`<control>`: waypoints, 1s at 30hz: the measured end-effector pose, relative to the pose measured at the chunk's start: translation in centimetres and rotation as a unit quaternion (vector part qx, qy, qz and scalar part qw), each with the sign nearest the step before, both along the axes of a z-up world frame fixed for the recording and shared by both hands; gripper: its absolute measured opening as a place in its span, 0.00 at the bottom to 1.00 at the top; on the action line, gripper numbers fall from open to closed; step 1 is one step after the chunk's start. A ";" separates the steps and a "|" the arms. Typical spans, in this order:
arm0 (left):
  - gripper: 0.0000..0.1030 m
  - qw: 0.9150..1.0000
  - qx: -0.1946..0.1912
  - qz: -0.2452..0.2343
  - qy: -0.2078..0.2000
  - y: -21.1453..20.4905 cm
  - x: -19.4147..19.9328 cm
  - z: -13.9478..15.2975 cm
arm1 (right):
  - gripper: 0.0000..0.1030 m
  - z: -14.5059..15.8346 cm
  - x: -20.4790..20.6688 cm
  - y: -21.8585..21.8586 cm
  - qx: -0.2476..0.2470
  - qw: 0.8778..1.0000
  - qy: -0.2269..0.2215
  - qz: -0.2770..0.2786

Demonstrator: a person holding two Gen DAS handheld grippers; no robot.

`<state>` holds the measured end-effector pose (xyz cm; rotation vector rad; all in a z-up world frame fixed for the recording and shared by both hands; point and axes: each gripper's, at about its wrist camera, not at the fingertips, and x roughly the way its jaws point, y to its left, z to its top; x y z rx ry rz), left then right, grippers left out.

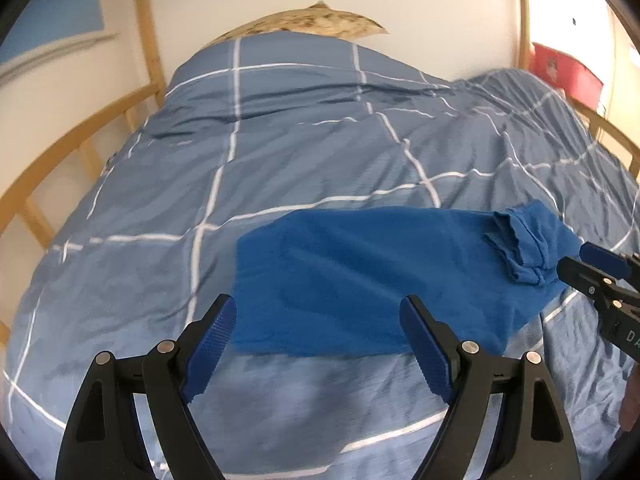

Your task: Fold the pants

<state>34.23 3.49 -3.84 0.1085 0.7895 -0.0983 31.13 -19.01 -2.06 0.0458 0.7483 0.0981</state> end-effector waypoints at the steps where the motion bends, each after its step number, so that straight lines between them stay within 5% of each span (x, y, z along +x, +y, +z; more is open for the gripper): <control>1: 0.81 1.000 -0.005 0.004 0.000 0.6 -0.1 -0.1 | 0.50 0.1 0.0 0.7 -0.005 1.000 -0.003 0.000; 9: 0.81 0.998 -0.055 0.037 0.023 5.7 0.4 -2.8 | 0.54 -1.5 0.3 4.5 -0.019 1.000 0.011 0.001; 20: 0.80 0.983 -0.159 0.065 0.070 8.8 2.8 -7.3 | 0.54 -3.8 1.0 7.0 -0.035 0.999 0.023 -0.003; 27: 0.78 0.956 -0.254 0.083 0.123 9.7 4.4 -9.8 | 0.54 -4.6 2.1 6.8 -0.041 0.999 0.032 -0.017; 30: 0.76 0.950 -0.266 0.094 0.136 9.7 4.9 -10.7 | 0.54 -4.8 2.2 7.1 -0.049 0.998 0.033 -0.015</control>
